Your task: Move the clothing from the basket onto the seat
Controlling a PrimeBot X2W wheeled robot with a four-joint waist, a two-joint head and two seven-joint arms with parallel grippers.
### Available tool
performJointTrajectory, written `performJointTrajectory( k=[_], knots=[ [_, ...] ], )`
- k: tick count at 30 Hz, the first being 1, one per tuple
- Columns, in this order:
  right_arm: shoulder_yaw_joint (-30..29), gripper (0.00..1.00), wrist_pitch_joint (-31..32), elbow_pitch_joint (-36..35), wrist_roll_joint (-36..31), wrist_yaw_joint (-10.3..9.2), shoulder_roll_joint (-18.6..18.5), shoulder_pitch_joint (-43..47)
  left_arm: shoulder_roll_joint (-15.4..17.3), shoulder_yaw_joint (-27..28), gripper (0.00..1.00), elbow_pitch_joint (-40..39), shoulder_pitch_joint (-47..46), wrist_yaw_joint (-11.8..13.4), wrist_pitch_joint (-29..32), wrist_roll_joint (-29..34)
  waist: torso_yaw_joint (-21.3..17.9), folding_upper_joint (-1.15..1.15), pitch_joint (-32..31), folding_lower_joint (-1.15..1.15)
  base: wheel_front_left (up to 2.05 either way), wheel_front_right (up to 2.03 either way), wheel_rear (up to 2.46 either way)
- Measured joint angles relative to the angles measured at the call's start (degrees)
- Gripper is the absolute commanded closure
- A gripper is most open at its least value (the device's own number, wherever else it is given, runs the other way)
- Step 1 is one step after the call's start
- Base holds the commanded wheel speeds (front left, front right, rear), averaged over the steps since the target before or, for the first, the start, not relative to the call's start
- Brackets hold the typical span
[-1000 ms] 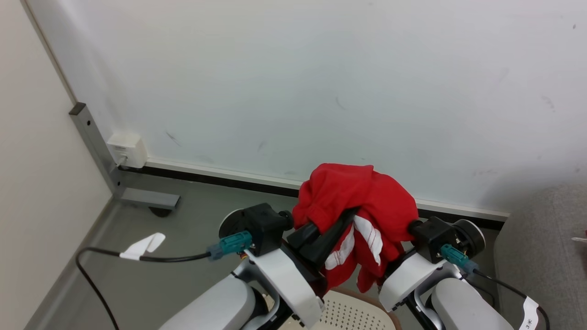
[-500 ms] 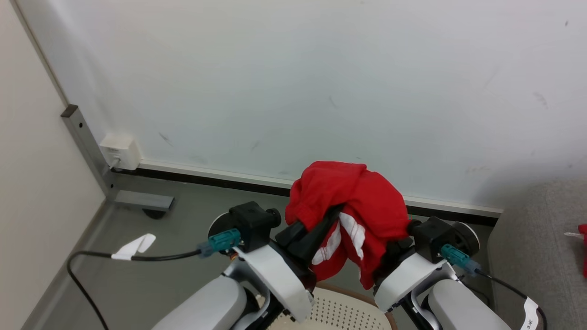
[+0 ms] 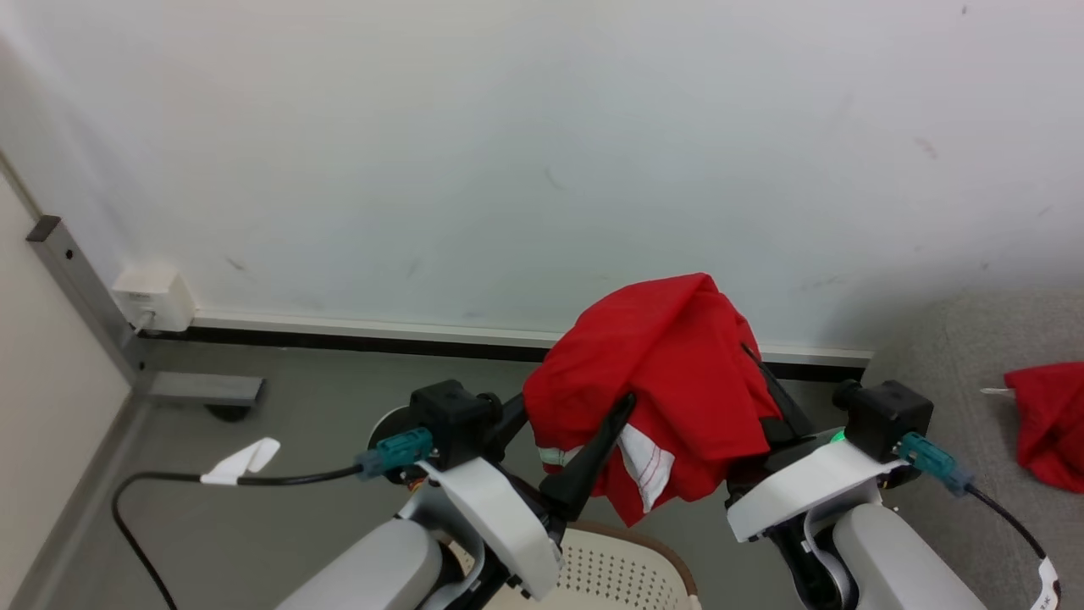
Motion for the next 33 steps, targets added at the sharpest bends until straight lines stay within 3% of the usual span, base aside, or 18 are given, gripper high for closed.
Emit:
performJointTrajectory(
  k=[8,18,33],
  knots=[
    [-4.81,1.00,-0.01,-3.89,2.79,0.00,-2.85,0.08,1.01,-0.42,0.00,-0.55,-0.40,0.26,-3.50,2.67,-6.23,0.00,0.82,0.00,0.00,0.00,0.00],
    [-10.81,1.00,-0.01,-10.13,2.97,0.00,-6.16,0.54,1.21,-1.29,0.00,0.92,-1.49,0.79,-5.75,5.84,-17.08,0.00,1.78,0.00,0.00,0.00,0.00],
    [-19.37,1.00,-0.02,-19.93,1.66,0.00,-7.89,3.49,1.60,-1.90,0.00,3.30,-3.09,0.52,-5.36,6.54,-30.75,0.00,4.53,0.00,0.00,0.00,0.00]
  ],
)
